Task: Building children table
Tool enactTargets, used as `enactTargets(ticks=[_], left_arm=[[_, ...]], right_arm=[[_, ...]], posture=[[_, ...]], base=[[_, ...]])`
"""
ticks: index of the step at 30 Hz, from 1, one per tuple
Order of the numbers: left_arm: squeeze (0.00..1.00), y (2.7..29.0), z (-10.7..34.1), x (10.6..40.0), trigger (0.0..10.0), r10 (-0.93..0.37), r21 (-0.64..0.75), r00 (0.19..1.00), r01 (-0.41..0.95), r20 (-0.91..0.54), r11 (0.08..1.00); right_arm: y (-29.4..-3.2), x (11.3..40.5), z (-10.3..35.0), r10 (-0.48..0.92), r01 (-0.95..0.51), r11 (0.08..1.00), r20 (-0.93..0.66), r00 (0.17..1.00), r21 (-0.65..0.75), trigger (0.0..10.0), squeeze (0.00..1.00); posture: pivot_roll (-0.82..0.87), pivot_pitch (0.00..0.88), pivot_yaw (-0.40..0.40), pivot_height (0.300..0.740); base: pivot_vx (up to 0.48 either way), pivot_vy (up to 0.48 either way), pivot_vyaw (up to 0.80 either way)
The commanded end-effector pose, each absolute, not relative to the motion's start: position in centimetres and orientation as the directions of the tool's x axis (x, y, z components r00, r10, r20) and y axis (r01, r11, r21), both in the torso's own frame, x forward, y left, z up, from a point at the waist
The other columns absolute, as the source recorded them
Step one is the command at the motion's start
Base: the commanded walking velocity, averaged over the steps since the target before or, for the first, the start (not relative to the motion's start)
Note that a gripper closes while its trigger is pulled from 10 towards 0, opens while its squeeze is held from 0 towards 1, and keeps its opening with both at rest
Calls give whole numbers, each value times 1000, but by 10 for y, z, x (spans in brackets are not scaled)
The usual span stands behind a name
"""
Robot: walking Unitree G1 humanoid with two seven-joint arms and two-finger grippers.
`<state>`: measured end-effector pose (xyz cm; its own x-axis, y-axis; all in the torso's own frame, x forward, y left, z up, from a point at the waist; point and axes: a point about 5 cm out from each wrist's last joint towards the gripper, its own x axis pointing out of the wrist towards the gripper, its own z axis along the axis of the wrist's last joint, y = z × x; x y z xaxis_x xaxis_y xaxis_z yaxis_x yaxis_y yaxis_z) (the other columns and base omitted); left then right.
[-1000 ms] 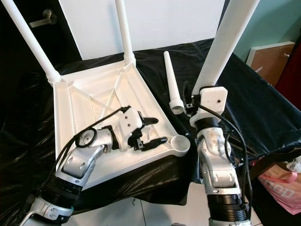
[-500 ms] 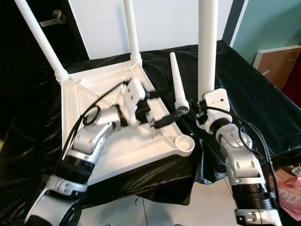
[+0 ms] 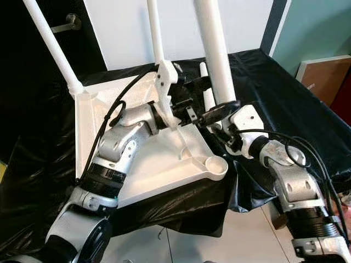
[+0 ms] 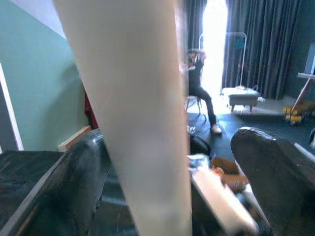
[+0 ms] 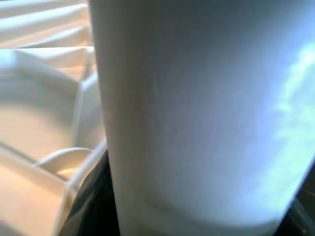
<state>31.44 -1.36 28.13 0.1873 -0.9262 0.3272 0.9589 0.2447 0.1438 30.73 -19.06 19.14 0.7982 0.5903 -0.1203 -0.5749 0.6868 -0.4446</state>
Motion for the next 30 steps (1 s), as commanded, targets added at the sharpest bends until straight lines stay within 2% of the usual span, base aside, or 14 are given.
enactTargets(ticks=[1,8,9,10,11,12,26,27,29,30], left_arm=[[0,-15,284,316,10000,-924,124,186,963,334,239],[0,-19,291,316,10000,-915,79,150,978,374,193],[0,-19,294,314,10000,-910,40,114,989,399,141],[0,-19,294,314,10000,-910,40,114,989,399,141],[0,-18,294,312,1765,-909,19,87,994,408,103],[0,-17,294,311,0,-909,6,69,997,411,78],[0,-18,293,312,0,-907,-6,68,997,415,72],[0,-18,293,313,392,-906,-17,84,996,416,85],[0,-18,293,313,392,-906,-17,84,996,416,85],[0,-18,296,314,9137,-906,-14,101,994,412,104]], right_arm=[[-189,308,193,618,-605,662,-135,775,-443,10000,0],[-188,306,188,651,-650,624,-171,739,-434,10000,0],[-187,305,187,659,-659,615,-176,731,-433,10000,0],[-187,305,187,659,-659,615,-176,731,-433,10000,0],[-187,305,187,661,-662,612,-179,728,-433,10000,0],[-187,305,187,663,-665,610,-181,726,-432,10000,0],[-188,306,190,668,-663,617,-163,726,-424,10000,0],[-188,306,191,669,-664,622,-158,726,-416,10000,0],[-188,306,191,669,-664,622,-158,726,-416,10000,0],[-187,307,192,667,-658,631,-145,731,-411,10000,463]], posture=[[-221,5,38,740],[-223,0,44,740],[-225,0,47,740],[-225,0,47,740],[-228,0,49,740],[-228,0,49,740],[-236,0,48,740],[-236,0,48,740],[-236,0,48,740],[-237,0,49,740]], base=[[0,0,0],[0,0,0],[0,0,0],[0,0,0],[0,0,0],[0,0,0],[0,0,0],[0,0,0],[0,0,0],[0,0,0]])
